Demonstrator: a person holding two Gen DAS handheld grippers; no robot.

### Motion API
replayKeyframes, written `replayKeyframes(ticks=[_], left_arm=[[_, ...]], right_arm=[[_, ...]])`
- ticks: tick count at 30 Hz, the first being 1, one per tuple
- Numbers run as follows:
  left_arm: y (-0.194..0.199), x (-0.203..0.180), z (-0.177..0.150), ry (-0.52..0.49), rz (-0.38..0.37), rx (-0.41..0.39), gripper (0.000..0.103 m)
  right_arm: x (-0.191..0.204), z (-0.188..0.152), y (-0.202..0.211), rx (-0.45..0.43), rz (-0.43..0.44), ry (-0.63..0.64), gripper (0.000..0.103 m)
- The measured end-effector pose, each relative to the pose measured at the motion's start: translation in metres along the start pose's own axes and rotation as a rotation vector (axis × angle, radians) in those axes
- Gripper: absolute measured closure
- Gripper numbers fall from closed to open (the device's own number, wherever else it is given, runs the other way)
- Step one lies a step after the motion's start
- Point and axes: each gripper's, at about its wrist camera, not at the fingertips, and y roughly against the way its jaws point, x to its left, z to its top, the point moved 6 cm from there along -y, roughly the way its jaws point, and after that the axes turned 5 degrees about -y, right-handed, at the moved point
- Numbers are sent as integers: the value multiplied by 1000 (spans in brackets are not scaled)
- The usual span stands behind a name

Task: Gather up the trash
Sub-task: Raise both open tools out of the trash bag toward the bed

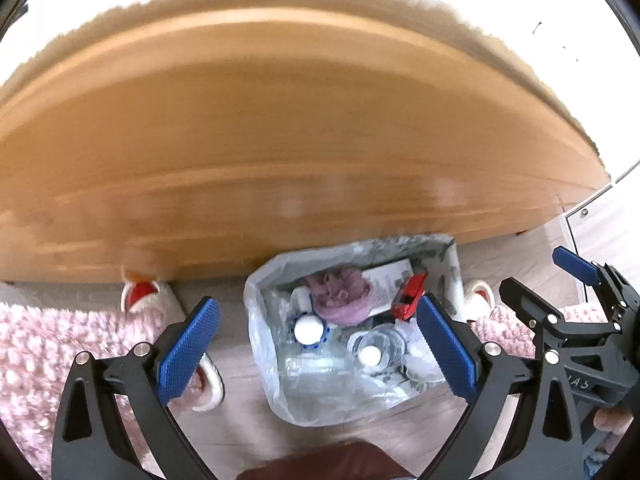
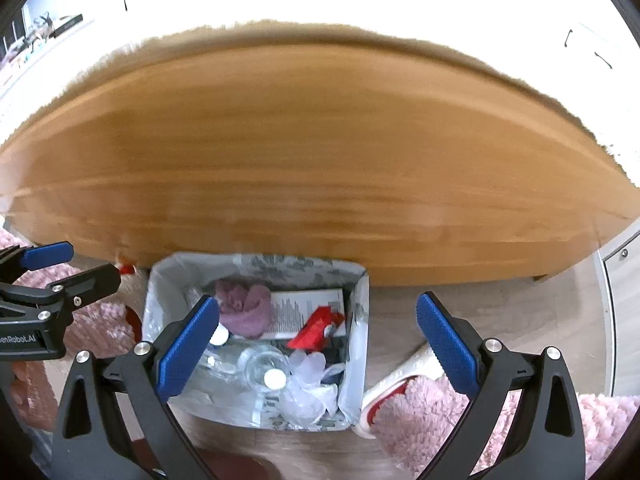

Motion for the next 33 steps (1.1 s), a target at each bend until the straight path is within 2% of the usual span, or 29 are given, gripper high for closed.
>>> replayKeyframes(ticks=[6, 17, 28, 33], left_arm=[[22, -2, 9, -24, 9, -83, 7], [64, -9, 19, -75, -32, -201, 7], [107, -20, 28, -125, -53, -340, 7], [124, -18, 36, -139, -49, -380, 7]], right_arm=[[-2, 7, 25, -75, 17, -12, 8], [-10, 20, 73, -227, 30, -31, 8], [-12, 27, 104, -325, 37, -51, 8], [-9, 35, 120, -392, 6, -22, 8]])
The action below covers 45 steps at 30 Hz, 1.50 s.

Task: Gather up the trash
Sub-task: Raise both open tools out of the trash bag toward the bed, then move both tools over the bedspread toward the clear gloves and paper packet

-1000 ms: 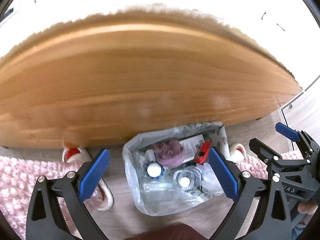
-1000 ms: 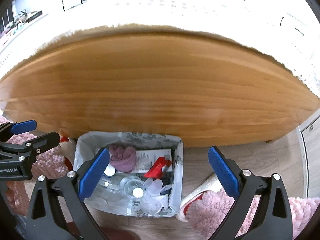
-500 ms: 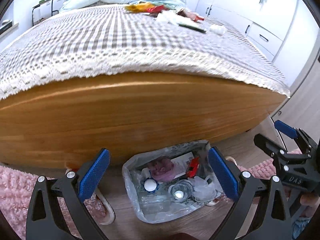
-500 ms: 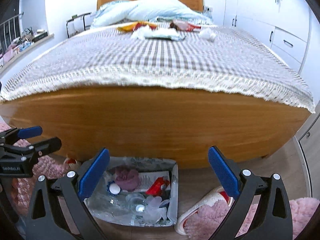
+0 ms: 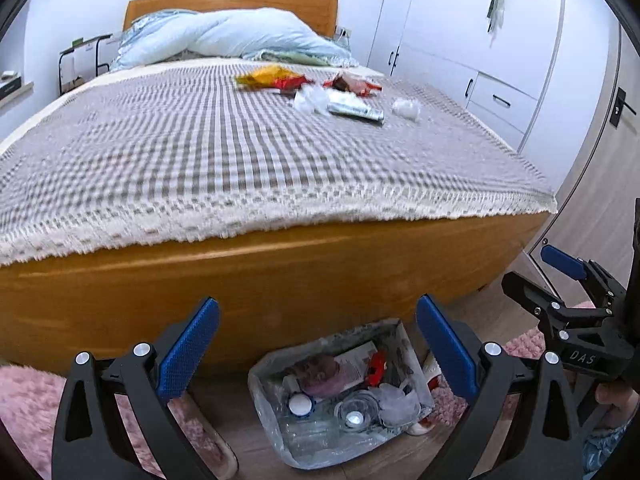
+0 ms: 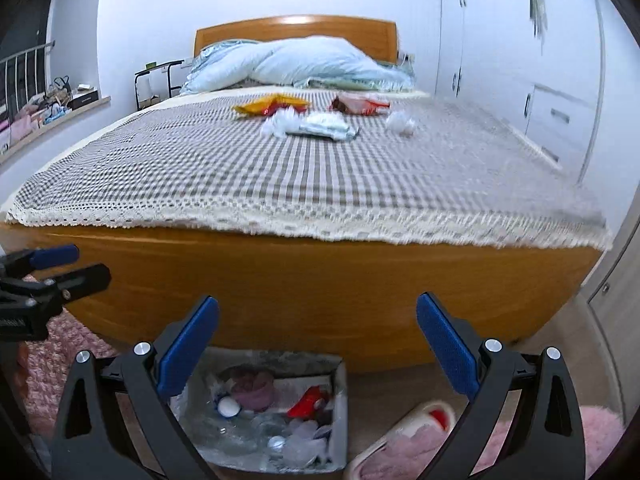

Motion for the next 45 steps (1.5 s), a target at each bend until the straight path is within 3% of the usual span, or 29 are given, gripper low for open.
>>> replayKeyframes(ticks=[9, 22, 36, 45], left_arm=[[24, -4, 35, -61, 18, -121, 7], [59, -8, 82, -90, 20, -346, 7], [46, -9, 114, -86, -12, -393, 7], [32, 1, 137, -103, 16, -416, 7]], right_arm=[[5, 32, 13, -105, 7, 29, 8], [-6, 80, 28, -253, 4, -32, 8], [-16, 103, 13, -298, -51, -81, 8], [-41, 128, -5, -360, -138, -96, 8]])
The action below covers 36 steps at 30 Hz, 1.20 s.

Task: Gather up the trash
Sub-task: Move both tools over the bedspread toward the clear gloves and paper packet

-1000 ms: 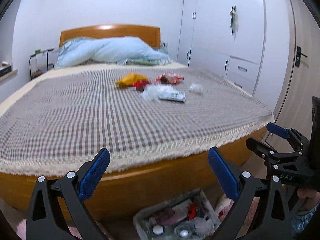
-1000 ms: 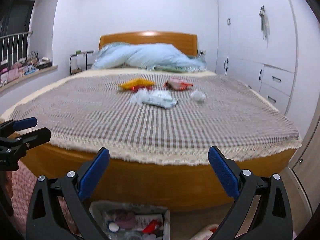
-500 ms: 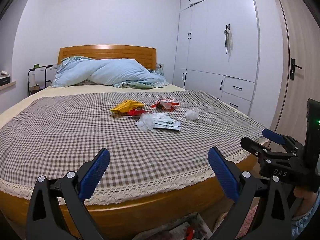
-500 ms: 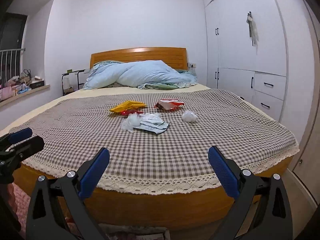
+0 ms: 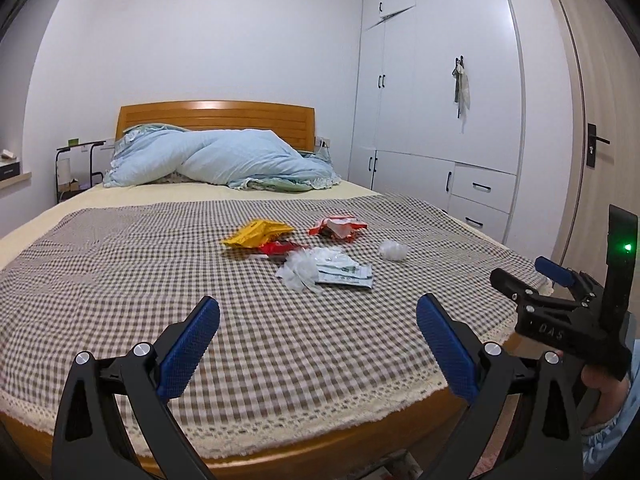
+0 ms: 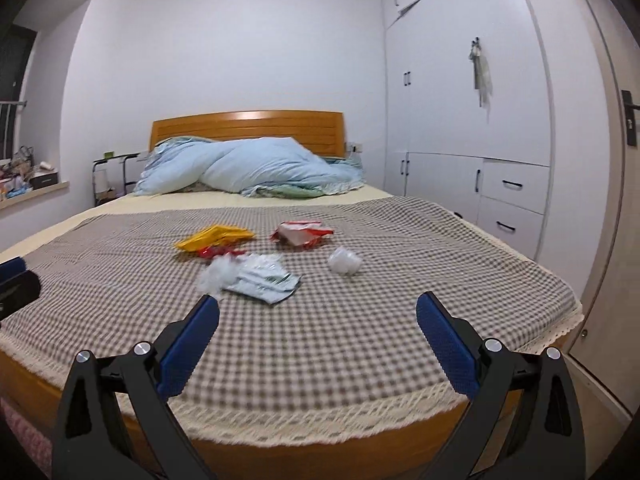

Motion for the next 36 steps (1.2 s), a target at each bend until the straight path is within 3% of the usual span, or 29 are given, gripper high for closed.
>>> replayKeyframes(ticks=[8, 16, 28, 36], left_arm=[[-22, 15, 12, 30, 3, -12, 7], [-46, 33, 27, 74, 21, -52, 8], [-87, 37, 27, 72, 4, 13, 8], [-116, 42, 27, 86, 5, 30, 7]], right_arm=[[-2, 15, -21, -32, -31, -31, 8], [6, 25, -49, -14, 5, -58, 8], [22, 18, -85, 55, 5, -17, 8], [19, 21, -111, 45, -13, -41, 8]])
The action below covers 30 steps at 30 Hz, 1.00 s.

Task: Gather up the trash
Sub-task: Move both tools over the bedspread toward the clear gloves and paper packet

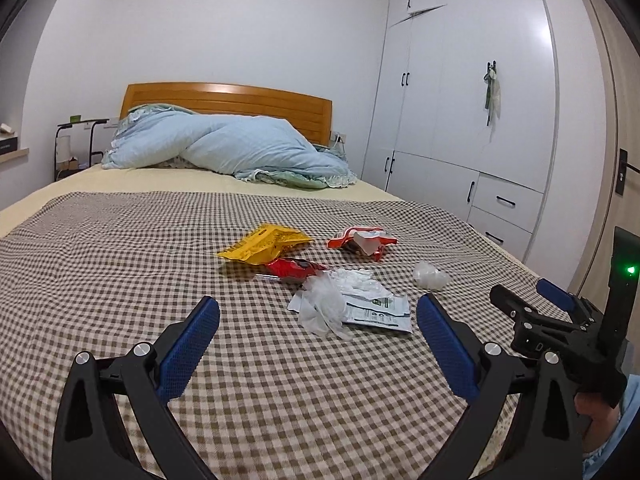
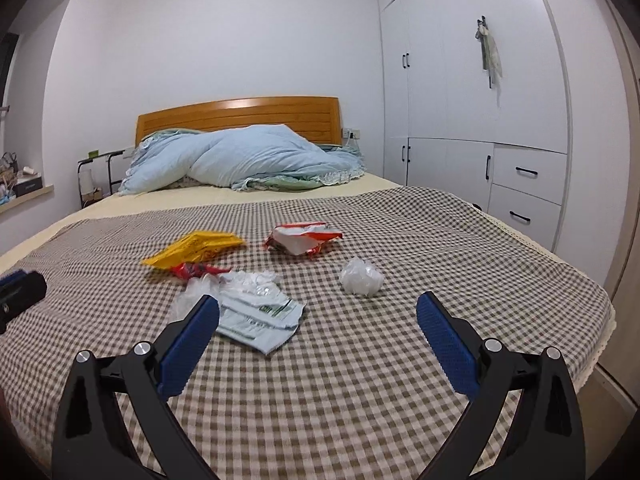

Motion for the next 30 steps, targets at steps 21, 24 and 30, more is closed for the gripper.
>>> replayKeyframes(ticks=[21, 24, 30], left_arm=[[-114, -7, 11, 40, -69, 115, 8], [-132, -5, 6, 77, -79, 155, 8], [-166, -2, -1, 135, -73, 233, 8]], right_arm=[[-23, 29, -82, -9, -113, -64, 8], [-25, 33, -90, -13, -121, -67, 8], [-31, 39, -99, -24, -132, -71, 8]])
